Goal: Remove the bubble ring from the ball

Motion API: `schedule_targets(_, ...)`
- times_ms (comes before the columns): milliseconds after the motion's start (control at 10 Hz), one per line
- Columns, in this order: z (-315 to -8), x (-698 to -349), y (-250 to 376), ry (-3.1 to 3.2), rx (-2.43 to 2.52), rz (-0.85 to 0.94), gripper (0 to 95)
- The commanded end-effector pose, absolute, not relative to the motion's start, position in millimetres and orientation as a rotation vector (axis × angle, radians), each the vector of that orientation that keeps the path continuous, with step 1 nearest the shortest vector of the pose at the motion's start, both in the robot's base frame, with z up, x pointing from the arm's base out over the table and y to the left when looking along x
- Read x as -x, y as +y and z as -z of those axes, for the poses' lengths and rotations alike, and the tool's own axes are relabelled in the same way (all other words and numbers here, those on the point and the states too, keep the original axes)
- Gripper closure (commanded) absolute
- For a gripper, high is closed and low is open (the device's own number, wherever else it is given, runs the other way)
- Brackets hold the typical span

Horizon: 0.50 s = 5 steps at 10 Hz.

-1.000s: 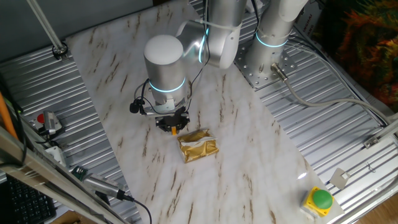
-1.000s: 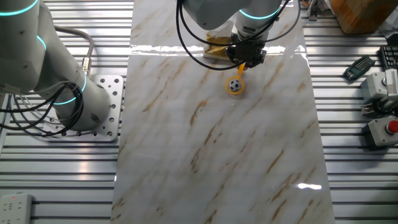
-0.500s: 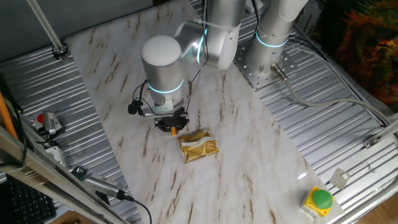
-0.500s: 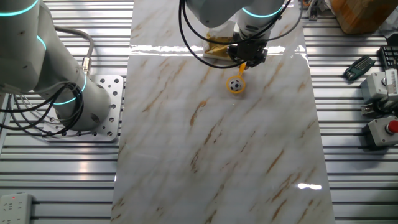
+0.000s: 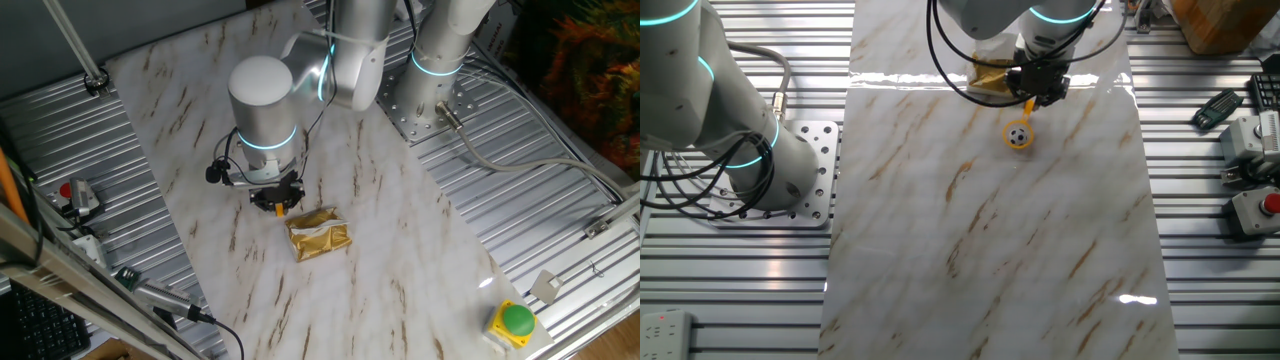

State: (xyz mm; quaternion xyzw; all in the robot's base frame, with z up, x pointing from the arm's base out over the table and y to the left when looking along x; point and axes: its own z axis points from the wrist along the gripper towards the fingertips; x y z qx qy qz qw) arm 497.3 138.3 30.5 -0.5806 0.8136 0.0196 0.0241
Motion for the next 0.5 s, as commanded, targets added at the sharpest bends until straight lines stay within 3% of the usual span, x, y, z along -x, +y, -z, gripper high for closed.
schedule_targets(100, -30.7, -496.7, 138.3, 2.521, 1.795, -0.061, 95.0)
schedule_targets(500, -35.1, -495.3, 139.4, 2.536, 1.781, -0.060, 95.0)
